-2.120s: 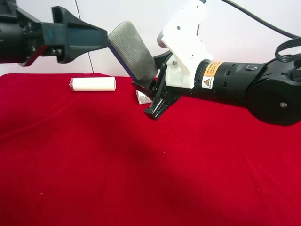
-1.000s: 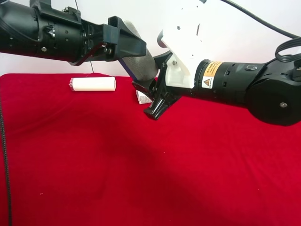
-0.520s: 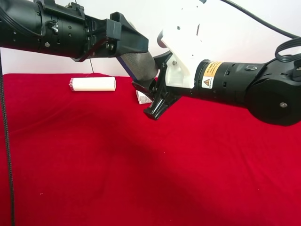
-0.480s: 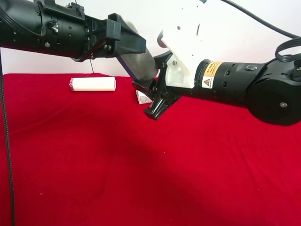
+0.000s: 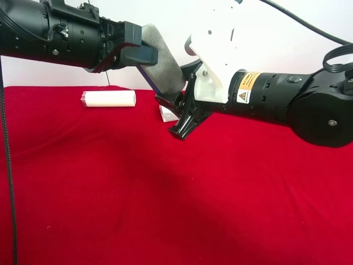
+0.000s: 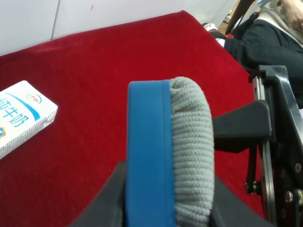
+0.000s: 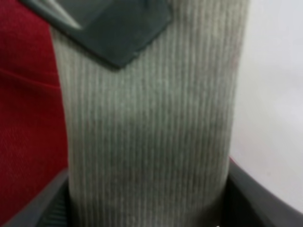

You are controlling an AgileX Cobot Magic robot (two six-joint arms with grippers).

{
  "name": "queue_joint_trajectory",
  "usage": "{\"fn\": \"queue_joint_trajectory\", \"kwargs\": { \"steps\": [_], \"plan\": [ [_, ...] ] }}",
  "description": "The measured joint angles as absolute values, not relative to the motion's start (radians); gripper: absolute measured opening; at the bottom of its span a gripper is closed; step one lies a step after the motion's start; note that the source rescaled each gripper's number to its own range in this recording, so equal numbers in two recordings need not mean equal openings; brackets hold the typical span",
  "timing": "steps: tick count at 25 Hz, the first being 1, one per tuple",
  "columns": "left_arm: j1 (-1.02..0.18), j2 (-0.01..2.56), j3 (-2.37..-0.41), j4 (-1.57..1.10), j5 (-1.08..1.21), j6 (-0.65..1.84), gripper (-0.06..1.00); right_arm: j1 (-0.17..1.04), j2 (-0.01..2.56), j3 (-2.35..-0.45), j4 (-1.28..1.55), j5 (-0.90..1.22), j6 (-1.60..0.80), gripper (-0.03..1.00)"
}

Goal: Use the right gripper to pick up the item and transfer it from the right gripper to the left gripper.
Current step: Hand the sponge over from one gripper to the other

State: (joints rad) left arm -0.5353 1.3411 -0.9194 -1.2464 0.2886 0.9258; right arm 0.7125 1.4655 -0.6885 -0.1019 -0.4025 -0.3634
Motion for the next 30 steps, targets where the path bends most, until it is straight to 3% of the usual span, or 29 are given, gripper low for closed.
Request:
{"fn": "queue_joint_trajectory", "kwargs": {
  "steps": [30],
  "plan": [
    [-0.535,1.341,-0.919,-1.247,0.289,0.926,0.01,0.712,1.466,-0.689,-0.102,-0.402,-0.363,0.04]
  ]
}}
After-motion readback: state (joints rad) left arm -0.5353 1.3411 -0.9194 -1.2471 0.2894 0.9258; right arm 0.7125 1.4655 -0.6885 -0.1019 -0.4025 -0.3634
